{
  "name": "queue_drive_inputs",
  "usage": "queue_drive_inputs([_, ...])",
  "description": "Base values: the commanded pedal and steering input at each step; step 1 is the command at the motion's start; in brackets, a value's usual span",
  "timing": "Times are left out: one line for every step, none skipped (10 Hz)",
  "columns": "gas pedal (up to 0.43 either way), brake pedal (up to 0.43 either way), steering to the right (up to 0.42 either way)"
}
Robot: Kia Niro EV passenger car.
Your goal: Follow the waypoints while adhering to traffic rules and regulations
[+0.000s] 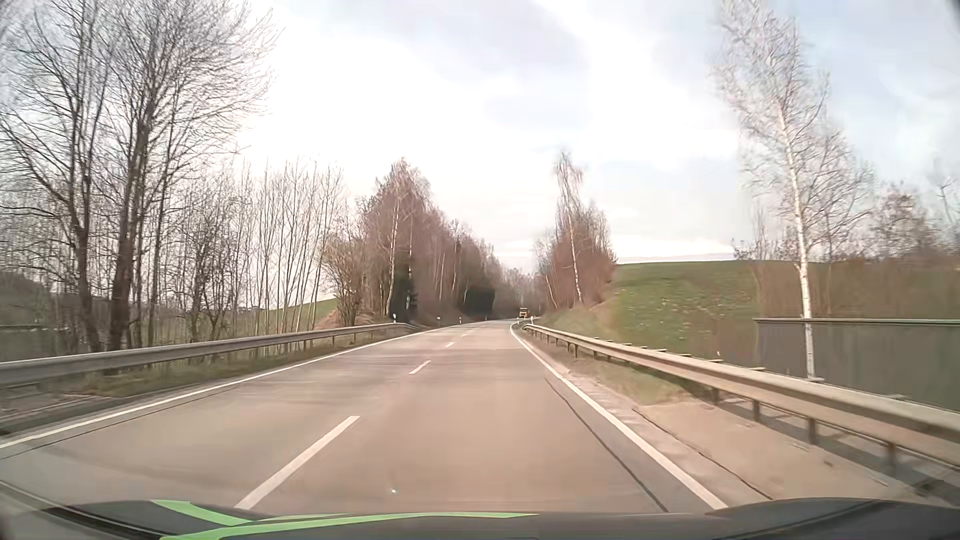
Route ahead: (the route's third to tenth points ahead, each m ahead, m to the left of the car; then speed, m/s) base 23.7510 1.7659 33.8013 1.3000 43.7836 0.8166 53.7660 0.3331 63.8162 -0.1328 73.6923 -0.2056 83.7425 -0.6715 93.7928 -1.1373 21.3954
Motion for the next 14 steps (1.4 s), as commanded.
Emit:
queue_drive_inputs([0.220,0.000,0.006])
queue_drive_inputs([0.228,0.000,0.006])
queue_drive_inputs([0.228,0.000,0.006])
queue_drive_inputs([0.228,0.000,0.006])
queue_drive_inputs([0.228,0.000,0.006])
queue_drive_inputs([0.228,0.000,0.006])
queue_drive_inputs([0.228,0.000,0.006])
queue_drive_inputs([0.228,0.000,0.006])
queue_drive_inputs([0.228,0.000,0.006])
queue_drive_inputs([0.228,0.000,0.006])
queue_drive_inputs([0.228,0.000,0.006])
queue_drive_inputs([0.228,0.000,0.006])
queue_drive_inputs([0.228,0.000,0.005])
queue_drive_inputs([0.228,0.000,0.005])
